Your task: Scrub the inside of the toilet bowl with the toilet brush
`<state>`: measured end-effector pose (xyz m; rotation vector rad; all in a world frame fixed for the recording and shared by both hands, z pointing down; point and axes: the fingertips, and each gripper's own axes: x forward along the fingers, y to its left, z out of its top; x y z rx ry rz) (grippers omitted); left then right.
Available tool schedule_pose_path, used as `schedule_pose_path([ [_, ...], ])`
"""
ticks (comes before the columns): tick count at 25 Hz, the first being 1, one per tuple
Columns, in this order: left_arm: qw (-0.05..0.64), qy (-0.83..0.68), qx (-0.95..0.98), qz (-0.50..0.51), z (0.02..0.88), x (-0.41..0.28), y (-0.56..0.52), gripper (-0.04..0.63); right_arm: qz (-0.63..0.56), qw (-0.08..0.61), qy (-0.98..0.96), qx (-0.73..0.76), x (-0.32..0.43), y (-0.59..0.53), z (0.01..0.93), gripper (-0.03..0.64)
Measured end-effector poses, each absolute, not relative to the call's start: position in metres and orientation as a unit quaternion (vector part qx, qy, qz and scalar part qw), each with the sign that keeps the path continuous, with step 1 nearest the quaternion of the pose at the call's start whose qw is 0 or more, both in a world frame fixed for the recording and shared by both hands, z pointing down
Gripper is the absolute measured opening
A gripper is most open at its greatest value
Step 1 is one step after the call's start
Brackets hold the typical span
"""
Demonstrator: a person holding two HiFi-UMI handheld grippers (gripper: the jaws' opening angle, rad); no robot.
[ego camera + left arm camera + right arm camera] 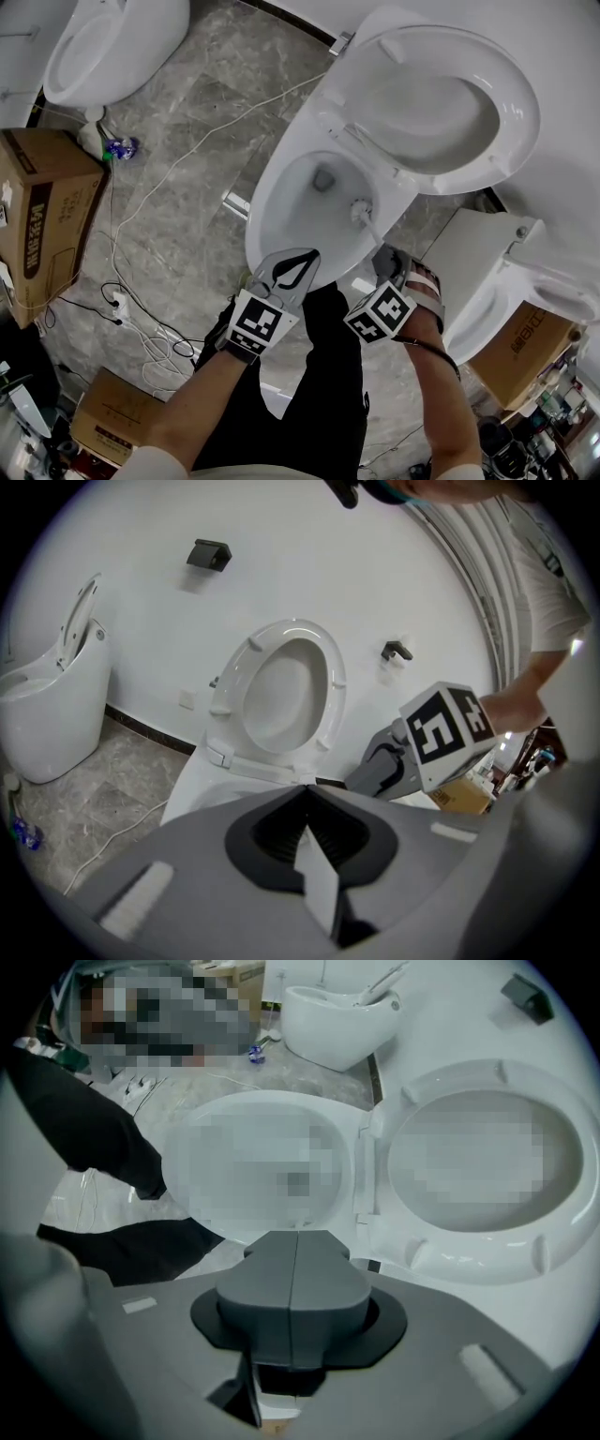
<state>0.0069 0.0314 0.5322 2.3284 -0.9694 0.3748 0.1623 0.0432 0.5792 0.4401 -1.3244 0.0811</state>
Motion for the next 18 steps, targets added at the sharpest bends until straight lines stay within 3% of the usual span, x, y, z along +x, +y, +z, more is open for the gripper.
schedule_pose_path([
  [12,0.273,-0.339,0.887,0.157,0.529,0.011,0.032,0.006,0.125,0.685,-0.620,0.361,0.177,0.053,0.592,0.166],
  [18,0.266,-0.325,0.894,0.159,0.528,0.016,0.035,0.006,0.277,0.545,-0.619,0.494,0.195,0.057,0.598,0.167],
])
